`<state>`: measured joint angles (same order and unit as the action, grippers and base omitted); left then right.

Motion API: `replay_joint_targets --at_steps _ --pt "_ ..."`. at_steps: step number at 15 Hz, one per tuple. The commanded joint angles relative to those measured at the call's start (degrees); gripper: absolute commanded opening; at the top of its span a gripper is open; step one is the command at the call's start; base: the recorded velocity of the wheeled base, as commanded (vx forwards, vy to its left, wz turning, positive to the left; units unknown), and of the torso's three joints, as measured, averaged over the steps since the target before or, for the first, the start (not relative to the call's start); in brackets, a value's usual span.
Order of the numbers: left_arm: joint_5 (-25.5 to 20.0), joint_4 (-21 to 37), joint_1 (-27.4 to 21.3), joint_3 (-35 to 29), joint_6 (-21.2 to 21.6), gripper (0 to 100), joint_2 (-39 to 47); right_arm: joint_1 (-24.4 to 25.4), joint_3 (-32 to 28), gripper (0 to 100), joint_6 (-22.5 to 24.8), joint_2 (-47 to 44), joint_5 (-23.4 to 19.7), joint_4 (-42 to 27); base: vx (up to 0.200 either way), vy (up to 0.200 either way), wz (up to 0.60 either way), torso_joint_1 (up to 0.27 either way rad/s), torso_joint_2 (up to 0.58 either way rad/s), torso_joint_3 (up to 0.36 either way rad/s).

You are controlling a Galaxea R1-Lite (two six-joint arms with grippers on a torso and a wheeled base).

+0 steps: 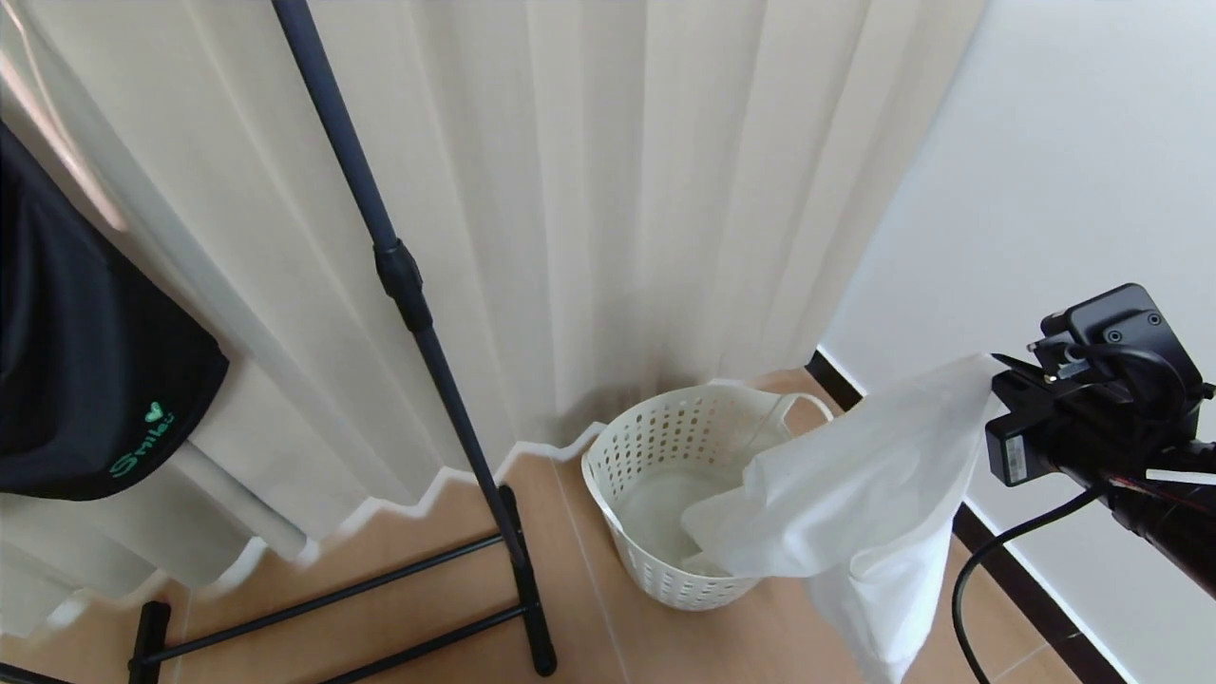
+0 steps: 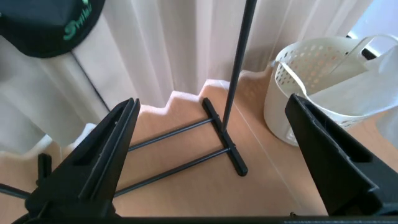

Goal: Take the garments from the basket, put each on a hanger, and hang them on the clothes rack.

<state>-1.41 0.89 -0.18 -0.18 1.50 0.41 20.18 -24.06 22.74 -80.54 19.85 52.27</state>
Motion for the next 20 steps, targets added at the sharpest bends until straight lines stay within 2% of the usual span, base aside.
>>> replay_joint_targets --at_steps 1,11,20 --pt "0.0 0.0 0.0 0.0 0.0 100 0.0 -0.4 0.0 0 0.0 0.0 0.0 0.0 0.0 0.0 0.0 0.071 -0.43 -0.178" --pt "0.1 0.0 0.0 0.0 -0.1 100 0.0 -0.5 0.5 0 0.0 0.3 -0.1 0.0 0.0 0.0 0.0 0.118 -0.47 -0.166" --pt "0.1 0.0 0.0 0.0 -0.1 100 0.0 -0.5 0.5 0 0.1 0.6 -0.1 0.0 0.0 0.0 0.0 0.197 -0.54 -0.323"
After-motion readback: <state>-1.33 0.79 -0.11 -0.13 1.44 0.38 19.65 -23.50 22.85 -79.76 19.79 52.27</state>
